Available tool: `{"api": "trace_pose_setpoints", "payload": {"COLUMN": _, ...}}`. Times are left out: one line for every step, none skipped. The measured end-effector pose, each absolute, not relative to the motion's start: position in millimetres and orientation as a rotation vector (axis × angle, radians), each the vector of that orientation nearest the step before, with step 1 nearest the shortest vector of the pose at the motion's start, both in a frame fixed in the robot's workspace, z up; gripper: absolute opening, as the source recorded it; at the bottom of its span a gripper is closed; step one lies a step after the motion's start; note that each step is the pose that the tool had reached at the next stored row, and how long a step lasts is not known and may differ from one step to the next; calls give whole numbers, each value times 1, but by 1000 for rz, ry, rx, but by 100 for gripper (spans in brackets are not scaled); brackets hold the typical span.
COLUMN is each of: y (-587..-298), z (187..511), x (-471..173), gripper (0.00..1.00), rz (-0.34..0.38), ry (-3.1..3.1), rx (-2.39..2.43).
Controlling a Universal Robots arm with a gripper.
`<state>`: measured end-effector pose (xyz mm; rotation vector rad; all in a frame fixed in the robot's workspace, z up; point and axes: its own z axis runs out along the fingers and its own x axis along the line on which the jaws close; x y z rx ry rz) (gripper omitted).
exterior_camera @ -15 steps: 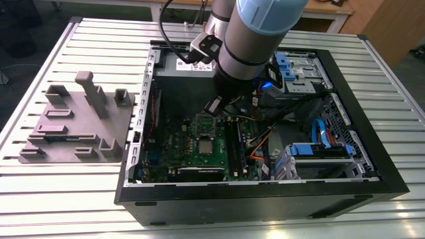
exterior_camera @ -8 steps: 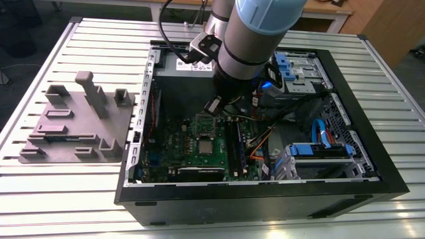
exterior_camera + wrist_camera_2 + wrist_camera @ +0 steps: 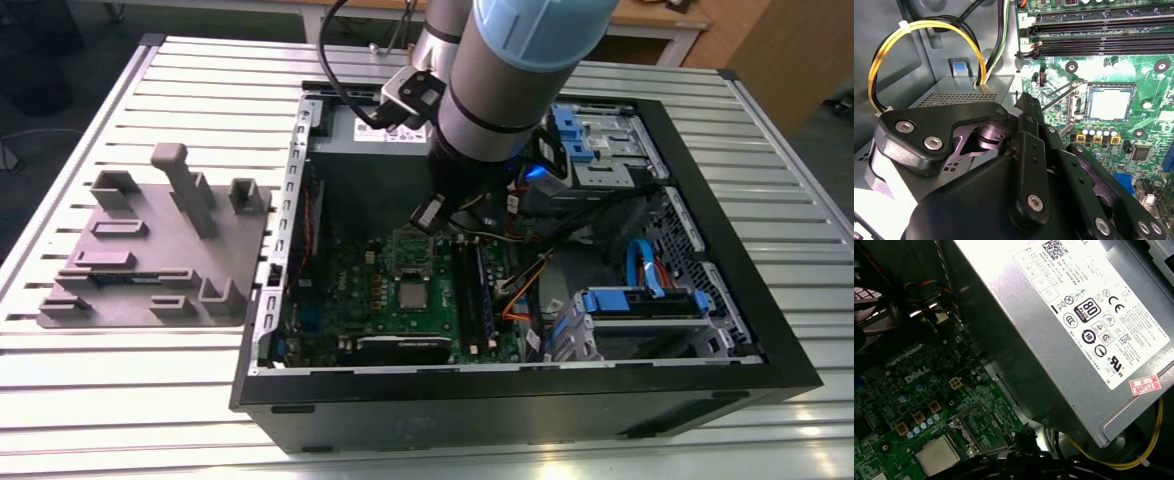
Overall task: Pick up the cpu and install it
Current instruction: 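Close the cpu cover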
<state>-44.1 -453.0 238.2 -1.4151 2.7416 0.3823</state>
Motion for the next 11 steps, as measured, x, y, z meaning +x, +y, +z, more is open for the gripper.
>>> {"api": "trace_pose_setpoints", "payload": {"y": -453, "z": 238, "x": -44, "gripper": 10, "rz": 382, "ry": 2742, "rx": -1415}}
{"api": "trace_pose_setpoints", "payload": {"y": -453, "z": 238, "x": -44, "gripper": 10, "rz": 382, "ry": 2742, "rx": -1415}}
{"api": "trace_pose_setpoints", "payload": {"y": -453, "z": 238, "x": -44, "gripper": 10, "rz": 382, "ry": 2742, "rx": -1415}}
{"api": "trace_pose_setpoints", "payload": {"y": -453, "z": 238, "x": -44, "gripper": 10, "rz": 382, "ry": 2742, "rx": -1415}}
{"api": "trace_pose_setpoints", "payload": {"y": -453, "z": 238, "x": -44, "gripper": 10, "rz": 382, "ry": 2742, "rx": -1415}}
{"api": "trace_pose_setpoints", "payload": {"y": -454, "z": 238, "x": -44, "gripper": 10, "rz": 382, "ry": 2742, "rx": -1415}}
{"api": "trace_pose_setpoints", "payload": {"y": -454, "z": 238, "x": -44, "gripper": 10, "rz": 382, "ry": 2742, "rx": -1415}}
{"api": "trace_pose_setpoints", "payload": {"y": -454, "z": 238, "x": -44, "gripper": 10, "rz": 382, "ry": 2742, "rx": -1415}}
{"api": "trace_pose_setpoints", "payload": {"y": -454, "z": 238, "x": -44, "gripper": 10, "rz": 382, "ry": 2742, "rx": -1415}}
{"api": "trace_pose_setpoints", "payload": {"y": -454, "z": 238, "x": -44, "gripper": 10, "rz": 382, "ry": 2741, "rx": -1415}}
{"api": "trace_pose_setpoints", "payload": {"y": -454, "z": 239, "x": -44, "gripper": 10, "rz": 382, "ry": 2742, "rx": -1415}}
